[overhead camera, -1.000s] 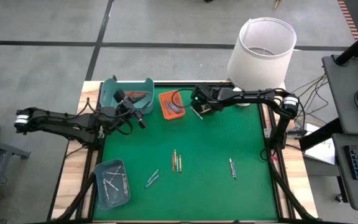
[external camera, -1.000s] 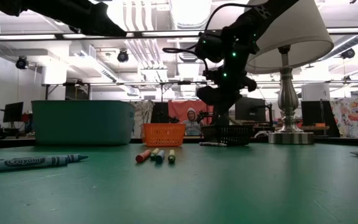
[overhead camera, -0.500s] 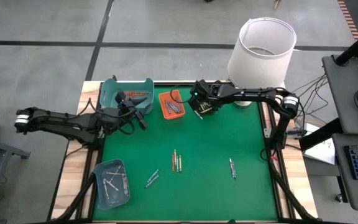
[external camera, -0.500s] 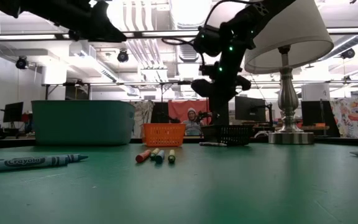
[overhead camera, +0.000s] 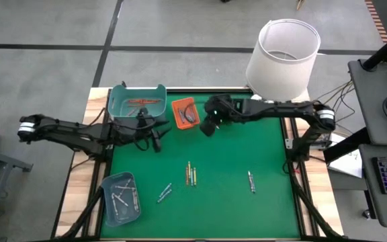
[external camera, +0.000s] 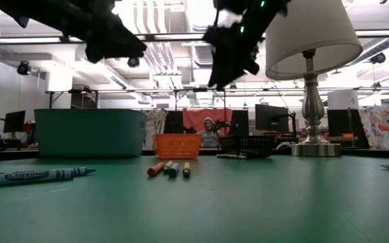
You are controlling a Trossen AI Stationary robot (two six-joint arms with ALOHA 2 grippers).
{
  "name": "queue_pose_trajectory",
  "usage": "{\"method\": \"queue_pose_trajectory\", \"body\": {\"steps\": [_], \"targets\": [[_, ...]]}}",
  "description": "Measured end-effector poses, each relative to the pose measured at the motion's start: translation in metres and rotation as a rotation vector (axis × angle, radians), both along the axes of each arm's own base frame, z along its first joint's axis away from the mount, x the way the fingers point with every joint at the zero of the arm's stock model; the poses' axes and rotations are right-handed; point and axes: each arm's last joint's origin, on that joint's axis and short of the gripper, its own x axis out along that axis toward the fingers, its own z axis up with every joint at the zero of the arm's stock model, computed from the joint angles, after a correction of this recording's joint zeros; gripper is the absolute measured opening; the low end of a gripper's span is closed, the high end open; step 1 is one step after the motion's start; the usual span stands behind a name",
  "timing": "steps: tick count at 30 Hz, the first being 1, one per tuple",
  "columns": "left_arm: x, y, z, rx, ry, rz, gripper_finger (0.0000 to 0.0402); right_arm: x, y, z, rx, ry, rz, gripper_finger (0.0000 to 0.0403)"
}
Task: Sort crayons
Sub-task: Put the blue crayon into the orange bin
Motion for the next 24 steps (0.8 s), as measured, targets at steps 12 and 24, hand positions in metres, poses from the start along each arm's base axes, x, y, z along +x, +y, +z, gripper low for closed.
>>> {"method": "queue_pose_trajectory", "body": {"steps": [12, 24], "targets": [[0.028, -0.044, 0.003, -0.325, 0.115, -0.155, 0.0127, -0.009, 0.108, -0.001, 0.101, 0.113, 0.316, 0.0147], [0.058, -0.123, -0.006, -0.462, 0.56, -0.035, 0.0127, -0.03, 0.159, -0.007, 0.135, 0.243, 0.391, 0.013]]}}
